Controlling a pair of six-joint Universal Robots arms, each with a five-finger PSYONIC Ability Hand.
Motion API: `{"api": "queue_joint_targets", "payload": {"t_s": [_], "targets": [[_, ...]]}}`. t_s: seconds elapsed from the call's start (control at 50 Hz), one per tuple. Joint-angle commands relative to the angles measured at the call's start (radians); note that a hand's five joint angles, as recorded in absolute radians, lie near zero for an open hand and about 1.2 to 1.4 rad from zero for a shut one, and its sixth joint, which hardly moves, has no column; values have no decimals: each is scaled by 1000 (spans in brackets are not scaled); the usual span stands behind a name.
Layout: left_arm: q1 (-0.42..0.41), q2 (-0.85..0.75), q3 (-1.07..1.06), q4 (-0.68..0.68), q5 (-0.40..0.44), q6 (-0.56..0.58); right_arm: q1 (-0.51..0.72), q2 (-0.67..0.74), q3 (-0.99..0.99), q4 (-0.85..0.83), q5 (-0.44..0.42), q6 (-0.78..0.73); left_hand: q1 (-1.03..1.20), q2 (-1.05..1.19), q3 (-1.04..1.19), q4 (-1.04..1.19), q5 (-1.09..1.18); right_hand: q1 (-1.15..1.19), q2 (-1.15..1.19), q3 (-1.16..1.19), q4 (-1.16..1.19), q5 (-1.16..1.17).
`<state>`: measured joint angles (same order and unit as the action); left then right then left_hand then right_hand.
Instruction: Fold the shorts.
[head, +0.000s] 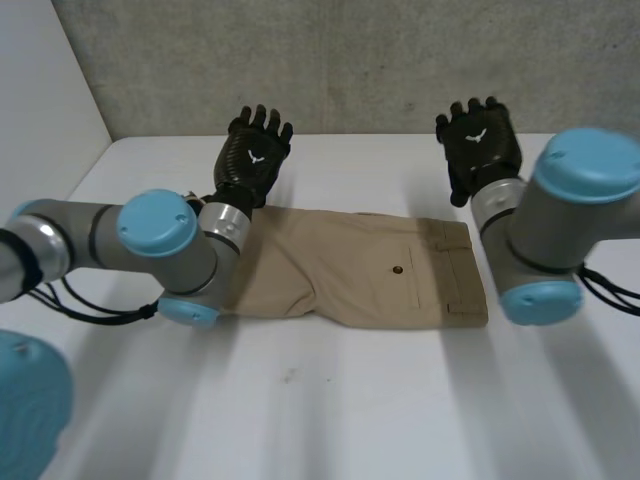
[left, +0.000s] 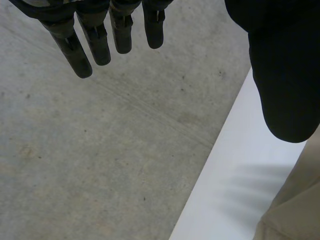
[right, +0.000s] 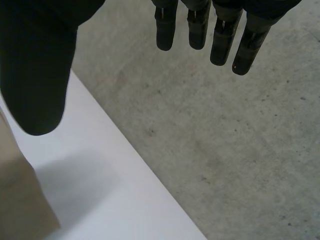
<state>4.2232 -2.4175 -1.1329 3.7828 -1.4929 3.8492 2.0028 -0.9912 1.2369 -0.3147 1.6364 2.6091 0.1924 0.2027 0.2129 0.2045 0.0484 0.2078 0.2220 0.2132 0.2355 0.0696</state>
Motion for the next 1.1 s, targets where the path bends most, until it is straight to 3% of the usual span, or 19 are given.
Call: {"api": "queue_joint_targets", "payload": {"t_s": [0.02, 0.16, 0.26, 0.34, 0.46, 0.56, 0.7, 0.84, 0.92, 1.0, 1.1], "targets": [[8, 202, -244, -32, -49, -23, -30, -159, 165, 202, -108, 84, -18, -28, -38, -30, -48, -33, -47, -39, -61, -70], [26, 366, -450, -144, -66, -200, -102, -192, 354, 296, -188, 224, -18, -28, -38, -30, -48, 94, 80, 89, 67, 58], [40, 442, -531, -231, -66, -368, -127, -184, 463, 179, -222, 239, -18, -28, -38, -30, -48, 247, 232, 241, 219, 210], [40, 457, -561, -258, -66, -427, -134, -134, 484, 80, -222, 236, -18, -28, -38, -30, -48, 355, 341, 350, 327, 319], [40, 459, -587, -259, -66, -433, -144, -69, 472, 17, -217, 217, -18, -28, -38, -30, -48, 511, 497, 506, 483, 475], [43, 459, -587, -259, -67, -433, -163, -24, 449, 11, -210, 172, -18, -28, -38, -30, -48, 1187, 1173, 1182, 1159, 1151], [49, 474, -588, -261, -70, -433, -231, -112, 446, 29, -162, 151, -18, -28, -38, -30, -48, 1188, 1174, 1183, 1161, 1152], [66, 520, -591, -264, -70, -438, -272, -207, 392, 106, -158, -4, -18, -28, -38, -30, -48, 1188, 1174, 1183, 1161, 1152], [75, 535, -599, -262, -70, -439, -253, -207, 302, 161, -148, -124, -18, -28, -38, -30, -48, 1188, 1174, 1183, 1161, 1152], [77, 546, -599, -262, -72, -439, -109, -198, 176, 219, -145, -152, -18, -28, -38, -30, -48, 1188, 1174, 1183, 1161, 1152], [77, 558, -600, -262, -73, -439, 86, -88, 32, 238, -173, -165, -18, -28, -38, -30, -48, 1188, 1174, 1183, 1161, 1152]]}}
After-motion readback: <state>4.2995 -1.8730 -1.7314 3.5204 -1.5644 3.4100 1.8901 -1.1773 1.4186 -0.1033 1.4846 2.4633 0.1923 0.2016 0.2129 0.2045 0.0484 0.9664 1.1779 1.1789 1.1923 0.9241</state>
